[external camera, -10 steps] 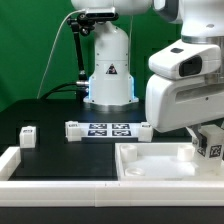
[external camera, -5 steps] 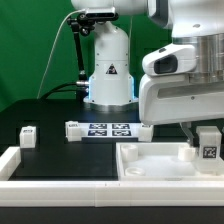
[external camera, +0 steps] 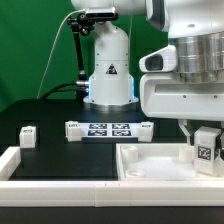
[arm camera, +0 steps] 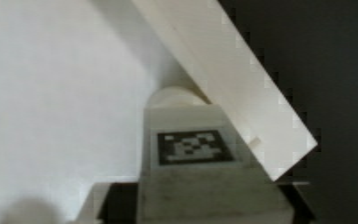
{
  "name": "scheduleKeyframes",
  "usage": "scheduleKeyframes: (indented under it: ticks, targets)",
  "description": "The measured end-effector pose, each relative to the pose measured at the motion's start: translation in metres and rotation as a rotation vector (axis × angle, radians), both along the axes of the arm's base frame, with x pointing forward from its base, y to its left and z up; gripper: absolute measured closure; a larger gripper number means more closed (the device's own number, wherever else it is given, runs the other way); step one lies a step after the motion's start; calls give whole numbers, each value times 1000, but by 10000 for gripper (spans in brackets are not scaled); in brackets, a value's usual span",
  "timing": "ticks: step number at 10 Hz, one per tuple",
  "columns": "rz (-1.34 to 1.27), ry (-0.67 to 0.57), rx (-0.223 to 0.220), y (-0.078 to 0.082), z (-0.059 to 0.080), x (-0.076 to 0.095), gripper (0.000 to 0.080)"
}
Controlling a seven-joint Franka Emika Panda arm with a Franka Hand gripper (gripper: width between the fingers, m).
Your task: Assemble one leg
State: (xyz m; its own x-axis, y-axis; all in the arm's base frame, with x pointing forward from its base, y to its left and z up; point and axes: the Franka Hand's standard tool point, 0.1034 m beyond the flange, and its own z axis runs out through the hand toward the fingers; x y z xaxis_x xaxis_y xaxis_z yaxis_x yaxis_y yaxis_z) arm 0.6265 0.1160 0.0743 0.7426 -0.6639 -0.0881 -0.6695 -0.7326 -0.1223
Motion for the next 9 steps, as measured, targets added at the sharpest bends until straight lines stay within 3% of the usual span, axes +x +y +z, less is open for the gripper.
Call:
scheduleKeyframes:
  ticks: [3, 4, 5, 7, 9]
  targets:
    - [-285, 51, 16, 4, -1, -1, 502]
    - [-319, 58, 23, 6, -1, -2, 419]
    - [-254, 50, 22, 6, -1, -2, 419]
    - [-209, 51, 21, 8, 0, -2, 178]
    - [64, 25, 6, 10, 3, -2, 159]
